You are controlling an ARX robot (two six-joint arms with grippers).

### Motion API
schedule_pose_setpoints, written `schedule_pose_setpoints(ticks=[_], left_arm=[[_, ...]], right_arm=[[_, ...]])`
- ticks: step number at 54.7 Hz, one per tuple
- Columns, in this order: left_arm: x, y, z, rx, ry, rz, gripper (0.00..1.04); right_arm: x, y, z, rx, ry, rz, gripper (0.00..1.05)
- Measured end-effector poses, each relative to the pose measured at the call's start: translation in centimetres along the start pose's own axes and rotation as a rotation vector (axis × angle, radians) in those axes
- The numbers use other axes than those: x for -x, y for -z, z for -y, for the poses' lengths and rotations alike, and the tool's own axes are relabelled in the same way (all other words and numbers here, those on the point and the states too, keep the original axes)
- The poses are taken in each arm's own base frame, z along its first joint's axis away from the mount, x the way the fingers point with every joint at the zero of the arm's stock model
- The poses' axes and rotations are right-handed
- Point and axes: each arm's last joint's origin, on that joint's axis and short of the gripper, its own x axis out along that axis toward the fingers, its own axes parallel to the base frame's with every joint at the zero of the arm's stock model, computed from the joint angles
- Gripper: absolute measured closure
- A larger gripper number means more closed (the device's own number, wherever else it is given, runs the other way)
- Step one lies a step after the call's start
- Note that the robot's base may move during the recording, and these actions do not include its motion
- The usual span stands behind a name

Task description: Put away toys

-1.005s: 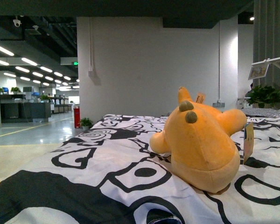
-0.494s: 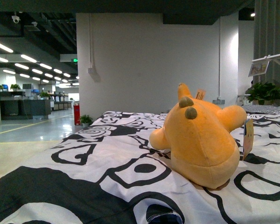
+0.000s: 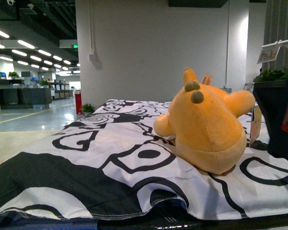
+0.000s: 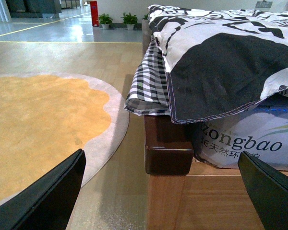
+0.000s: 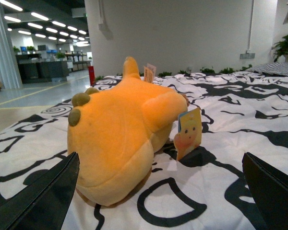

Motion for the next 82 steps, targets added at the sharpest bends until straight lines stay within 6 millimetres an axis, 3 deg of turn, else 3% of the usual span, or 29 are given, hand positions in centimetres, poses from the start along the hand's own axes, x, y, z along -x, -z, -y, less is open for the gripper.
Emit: schedule_pose_setpoints(ticks=[32, 48, 67, 82], left_arm=[[0.0, 0.0, 0.0, 0.000, 0.000, 0.000, 0.06], [0.0, 0.0, 0.0, 0.000, 0.000, 0.000, 0.06], [0.0, 0.0, 0.0, 0.000, 0.000, 0.000, 0.06], [0.0, 0.0, 0.0, 0.000, 0.000, 0.000, 0.06]], right_arm=[[-5.8, 1.5, -1.1, 0.017, 0.024, 0.002, 0.02], [-5.9, 1.0, -1.7, 0.012, 0.035, 0.018, 0.02], [-4.9, 0.6, -4.3, 0.009, -0.040, 0.036, 0.02], [-5.9, 1.5, -6.0, 0.034, -0.061, 0.028, 0.02]])
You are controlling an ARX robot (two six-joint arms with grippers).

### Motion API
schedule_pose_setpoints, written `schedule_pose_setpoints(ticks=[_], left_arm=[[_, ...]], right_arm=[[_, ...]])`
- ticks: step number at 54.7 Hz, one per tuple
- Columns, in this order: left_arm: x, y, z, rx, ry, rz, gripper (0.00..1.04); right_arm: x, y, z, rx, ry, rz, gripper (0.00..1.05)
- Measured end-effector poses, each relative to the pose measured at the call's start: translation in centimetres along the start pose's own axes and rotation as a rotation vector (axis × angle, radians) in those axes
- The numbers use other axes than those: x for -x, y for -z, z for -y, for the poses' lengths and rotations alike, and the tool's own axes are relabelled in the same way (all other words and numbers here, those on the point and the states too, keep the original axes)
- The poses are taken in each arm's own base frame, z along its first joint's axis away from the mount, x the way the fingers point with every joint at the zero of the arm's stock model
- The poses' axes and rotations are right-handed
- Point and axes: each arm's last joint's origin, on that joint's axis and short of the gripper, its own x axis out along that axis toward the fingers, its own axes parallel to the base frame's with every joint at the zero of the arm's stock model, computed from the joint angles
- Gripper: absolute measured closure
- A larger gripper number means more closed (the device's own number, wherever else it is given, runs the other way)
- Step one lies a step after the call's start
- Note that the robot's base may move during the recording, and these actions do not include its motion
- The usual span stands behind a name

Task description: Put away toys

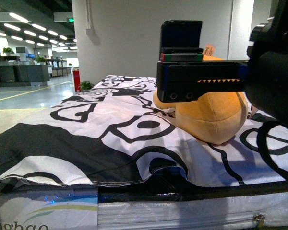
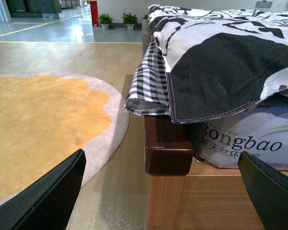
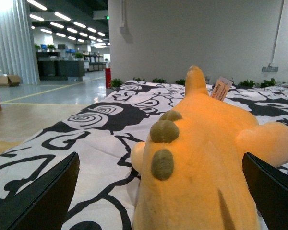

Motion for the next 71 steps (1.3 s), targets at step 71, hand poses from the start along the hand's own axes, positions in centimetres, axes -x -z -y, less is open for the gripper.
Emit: schedule_pose_setpoints(ticks=[71], left_arm=[[0.0, 0.0, 0.0, 0.000, 0.000, 0.000, 0.06]], right_arm=[[-6.7, 3.3, -1.1, 0.132, 0.077, 0.043, 0.02]])
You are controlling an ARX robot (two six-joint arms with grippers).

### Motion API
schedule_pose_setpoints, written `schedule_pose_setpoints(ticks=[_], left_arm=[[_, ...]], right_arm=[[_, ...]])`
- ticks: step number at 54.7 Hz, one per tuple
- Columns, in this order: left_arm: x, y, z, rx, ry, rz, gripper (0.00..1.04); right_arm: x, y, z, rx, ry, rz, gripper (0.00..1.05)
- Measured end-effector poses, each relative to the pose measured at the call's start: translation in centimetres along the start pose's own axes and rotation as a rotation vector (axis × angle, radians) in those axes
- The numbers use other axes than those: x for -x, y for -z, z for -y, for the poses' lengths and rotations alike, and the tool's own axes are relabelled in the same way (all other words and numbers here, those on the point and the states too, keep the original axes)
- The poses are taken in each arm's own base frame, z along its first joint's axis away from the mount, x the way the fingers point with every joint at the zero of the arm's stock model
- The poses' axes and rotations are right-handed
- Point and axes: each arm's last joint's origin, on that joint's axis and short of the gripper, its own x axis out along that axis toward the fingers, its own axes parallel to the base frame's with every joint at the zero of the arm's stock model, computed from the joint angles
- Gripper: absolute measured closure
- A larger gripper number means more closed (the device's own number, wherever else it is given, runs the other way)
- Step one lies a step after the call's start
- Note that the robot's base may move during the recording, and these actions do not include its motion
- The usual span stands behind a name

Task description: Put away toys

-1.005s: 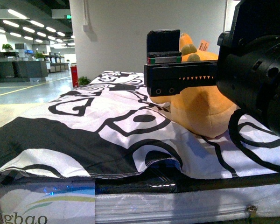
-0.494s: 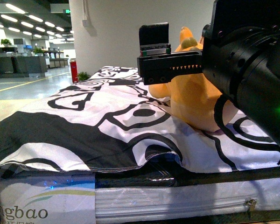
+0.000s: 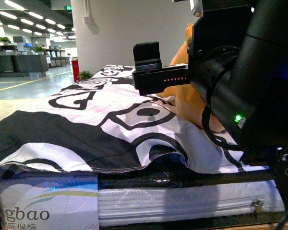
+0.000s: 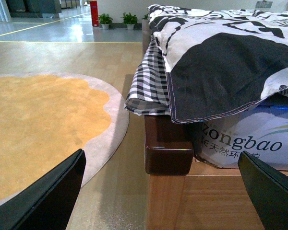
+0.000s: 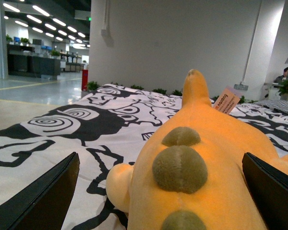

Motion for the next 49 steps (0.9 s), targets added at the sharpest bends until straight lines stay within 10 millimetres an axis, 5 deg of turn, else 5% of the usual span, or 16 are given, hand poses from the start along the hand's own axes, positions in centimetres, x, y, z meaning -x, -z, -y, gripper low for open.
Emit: schedule_pose_setpoints(ticks=[22, 45, 49], left_arm=[[0.0, 0.0, 0.0, 0.000, 0.000, 0.000, 0.06], [0.0, 0.0, 0.0, 0.000, 0.000, 0.000, 0.06], [0.0, 0.0, 0.0, 0.000, 0.000, 0.000, 0.06]], right_arm=[[-0.4, 0.8, 0.4, 0.064, 0.033, 0.041, 0.03], [-0.2, 1.0, 1.2, 0.156, 0.015, 0.083, 0.63], [0.0, 0.9, 1.6, 0.170, 0.017, 0.084, 0.80]])
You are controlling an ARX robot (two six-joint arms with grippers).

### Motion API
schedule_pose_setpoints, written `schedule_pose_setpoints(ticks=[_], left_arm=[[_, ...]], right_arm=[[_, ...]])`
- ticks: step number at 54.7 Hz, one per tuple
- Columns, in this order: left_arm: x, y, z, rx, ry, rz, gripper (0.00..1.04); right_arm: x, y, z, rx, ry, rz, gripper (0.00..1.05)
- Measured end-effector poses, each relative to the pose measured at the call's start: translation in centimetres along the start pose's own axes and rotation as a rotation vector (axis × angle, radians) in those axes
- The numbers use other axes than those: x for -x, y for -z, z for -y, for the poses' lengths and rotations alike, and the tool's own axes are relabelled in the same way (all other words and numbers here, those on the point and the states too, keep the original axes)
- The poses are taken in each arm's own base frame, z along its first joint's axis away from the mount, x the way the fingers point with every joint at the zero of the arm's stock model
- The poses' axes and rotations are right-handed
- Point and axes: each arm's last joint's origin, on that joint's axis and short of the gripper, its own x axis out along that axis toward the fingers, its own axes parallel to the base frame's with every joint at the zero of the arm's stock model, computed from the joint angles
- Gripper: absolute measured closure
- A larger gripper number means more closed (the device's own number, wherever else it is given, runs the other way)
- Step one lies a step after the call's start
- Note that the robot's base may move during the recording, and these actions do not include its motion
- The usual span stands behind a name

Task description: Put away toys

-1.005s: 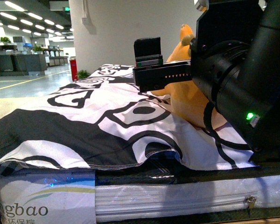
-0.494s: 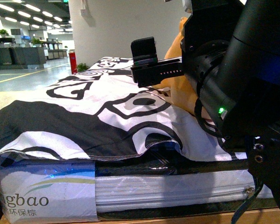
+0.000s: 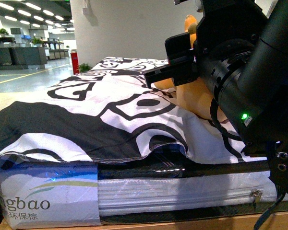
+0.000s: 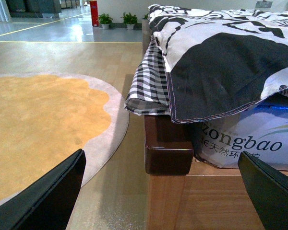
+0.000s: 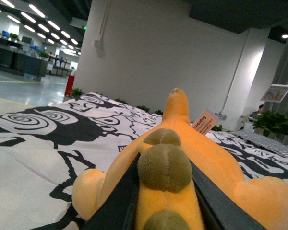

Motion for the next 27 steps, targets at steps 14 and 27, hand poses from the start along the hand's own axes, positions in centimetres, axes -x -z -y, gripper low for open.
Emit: schedule_pose_setpoints(ticks=[14, 27], left_arm=[[0.0, 0.0, 0.0, 0.000, 0.000, 0.000, 0.06], [0.0, 0.0, 0.0, 0.000, 0.000, 0.000, 0.06]], right_arm=[[-0.4, -1.0, 2.0, -0.001, 0.003, -0.002, 0.96], [-2.0, -2.0, 7.4, -0.187, -0.018, -0.064, 0.96]])
